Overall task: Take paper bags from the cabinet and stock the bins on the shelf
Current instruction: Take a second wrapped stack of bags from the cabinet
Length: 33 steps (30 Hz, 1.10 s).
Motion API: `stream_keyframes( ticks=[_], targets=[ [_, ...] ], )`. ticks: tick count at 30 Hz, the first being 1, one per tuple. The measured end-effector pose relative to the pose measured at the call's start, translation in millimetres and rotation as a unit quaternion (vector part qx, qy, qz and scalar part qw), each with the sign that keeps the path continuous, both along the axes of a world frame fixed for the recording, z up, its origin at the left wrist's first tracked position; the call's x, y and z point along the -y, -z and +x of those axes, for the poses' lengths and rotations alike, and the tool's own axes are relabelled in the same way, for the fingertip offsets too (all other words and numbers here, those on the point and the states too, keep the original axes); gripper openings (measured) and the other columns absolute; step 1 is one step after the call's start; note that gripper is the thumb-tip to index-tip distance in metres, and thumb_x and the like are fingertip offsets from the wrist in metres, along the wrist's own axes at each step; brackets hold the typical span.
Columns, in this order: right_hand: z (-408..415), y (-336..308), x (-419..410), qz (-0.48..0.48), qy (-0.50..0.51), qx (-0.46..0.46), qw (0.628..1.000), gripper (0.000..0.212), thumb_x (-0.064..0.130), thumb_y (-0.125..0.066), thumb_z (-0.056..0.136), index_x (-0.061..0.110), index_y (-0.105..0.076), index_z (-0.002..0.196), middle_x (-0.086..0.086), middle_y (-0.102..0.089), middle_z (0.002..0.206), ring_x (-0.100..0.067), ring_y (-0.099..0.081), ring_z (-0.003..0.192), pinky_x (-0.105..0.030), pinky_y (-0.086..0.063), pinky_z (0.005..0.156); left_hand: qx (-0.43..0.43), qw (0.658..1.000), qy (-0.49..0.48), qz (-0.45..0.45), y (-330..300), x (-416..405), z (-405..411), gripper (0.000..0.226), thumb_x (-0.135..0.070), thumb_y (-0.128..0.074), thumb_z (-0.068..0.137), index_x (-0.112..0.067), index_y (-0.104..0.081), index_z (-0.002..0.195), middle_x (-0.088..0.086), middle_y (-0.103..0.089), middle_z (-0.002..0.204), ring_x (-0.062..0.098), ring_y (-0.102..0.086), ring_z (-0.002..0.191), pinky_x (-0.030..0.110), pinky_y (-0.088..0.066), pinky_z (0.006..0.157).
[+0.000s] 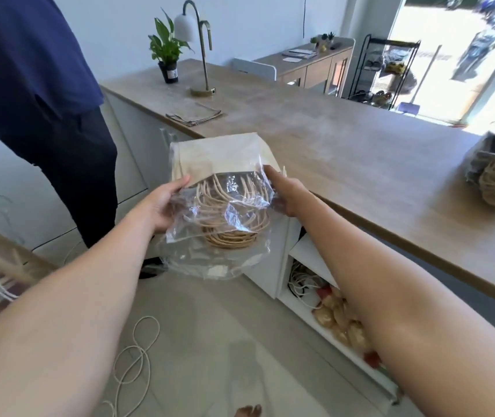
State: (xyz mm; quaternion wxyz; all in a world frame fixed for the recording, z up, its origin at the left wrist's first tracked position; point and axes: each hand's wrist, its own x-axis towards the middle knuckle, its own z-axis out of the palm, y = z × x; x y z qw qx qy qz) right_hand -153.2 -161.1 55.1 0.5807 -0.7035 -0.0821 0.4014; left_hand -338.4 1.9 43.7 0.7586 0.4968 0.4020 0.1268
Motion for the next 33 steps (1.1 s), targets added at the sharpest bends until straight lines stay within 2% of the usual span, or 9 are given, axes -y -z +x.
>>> stream_keyframes(
  ticks=[5,9,13,16,21,23,27,30,33],
  targets=[
    [33,-48,19,0.029,0.028,0.025,0.999,0.059,0.051,-0.071,0.075,0.008,-0.059,0.114,-0.001,-0.066,0.088,-0.017,-0.063,0.07,-0.024,-0.052,0.054,0.023,0.997,0.047,0.063,-52,5,45,0.028,-0.041,-0.057,0.088,-0.013,-0.061,0.086,0.002,-0.071,0.062,0.018,-0.067,0.057,0.029,-0.055,0.065],
    [81,-63,60,0.017,0.089,0.038,0.995,0.057,0.054,-0.071,0.074,0.011,-0.059,0.109,-0.004,-0.067,0.097,-0.016,-0.062,0.073,-0.025,-0.051,0.062,0.053,0.99,0.118,0.058,-76,32,112,0.026,-0.036,-0.059,0.086,-0.011,-0.058,0.085,0.004,-0.07,0.061,0.018,-0.068,0.053,0.028,-0.057,0.059],
    [134,-63,102,0.0,0.163,0.035,0.986,0.07,0.062,-0.071,0.067,0.011,-0.06,0.114,-0.005,-0.069,0.108,-0.019,-0.065,0.087,-0.029,-0.054,0.081,0.044,0.979,0.191,0.049,-79,55,195,0.029,-0.034,-0.052,0.093,-0.008,-0.058,0.08,0.005,-0.068,0.051,0.016,-0.066,0.044,0.026,-0.056,0.047],
    [175,-54,124,-0.011,0.216,0.033,0.976,0.076,0.064,-0.071,0.064,0.012,-0.059,0.119,-0.006,-0.068,0.112,-0.022,-0.066,0.095,-0.03,-0.055,0.082,0.031,0.968,0.242,0.055,-73,65,256,0.03,-0.037,-0.052,0.092,-0.01,-0.057,0.08,0.002,-0.065,0.046,0.013,-0.062,0.038,0.021,-0.051,0.043],
    [244,-38,139,0.004,0.288,0.022,0.957,0.064,0.06,-0.068,0.073,0.013,-0.057,0.116,0.0,-0.061,0.087,-0.018,-0.061,0.078,-0.031,-0.052,0.087,0.01,0.953,0.302,0.032,-59,72,361,0.03,-0.038,-0.057,0.09,-0.011,-0.059,0.076,0.001,-0.064,0.046,0.014,-0.062,0.04,0.022,-0.052,0.045],
    [271,-36,137,0.008,0.308,0.019,0.951,0.052,0.055,-0.066,0.078,0.014,-0.058,0.107,-0.001,-0.063,0.088,-0.017,-0.06,0.073,-0.028,-0.05,0.082,0.009,0.949,0.315,0.017,-55,68,400,0.032,-0.037,-0.057,0.091,-0.01,-0.06,0.073,0.001,-0.061,0.042,0.014,-0.06,0.037,0.022,-0.051,0.045],
    [316,-35,132,0.014,0.353,-0.018,0.935,0.043,0.05,-0.067,0.081,0.013,-0.063,0.102,-0.003,-0.067,0.089,-0.017,-0.062,0.07,-0.022,-0.051,0.052,-0.014,0.936,0.351,0.015,-50,58,468,0.023,-0.039,-0.057,0.089,-0.018,-0.064,0.083,-0.005,-0.048,0.038,0.01,-0.051,0.036,0.021,-0.046,0.043],
    [339,-28,134,0.007,0.361,-0.03,0.932,0.038,0.046,-0.059,0.09,0.011,-0.059,0.103,-0.004,-0.061,0.089,-0.016,-0.059,0.072,-0.021,-0.046,0.047,-0.039,0.929,0.367,0.027,-40,51,516,0.03,-0.039,-0.06,0.088,-0.024,-0.066,0.112,0.001,-0.046,0.067,0.014,-0.047,0.06,0.024,-0.051,0.045],
    [358,-15,131,-0.005,0.386,-0.041,0.922,0.051,0.057,-0.062,0.083,0.013,-0.056,0.109,-0.003,-0.062,0.094,-0.018,-0.061,0.078,-0.024,-0.048,0.055,-0.082,0.912,0.401,0.037,-23,47,555,0.038,-0.041,-0.064,0.084,-0.02,-0.065,0.115,0.003,-0.052,0.074,0.016,-0.052,0.065,0.028,-0.052,0.057]
  ],
)
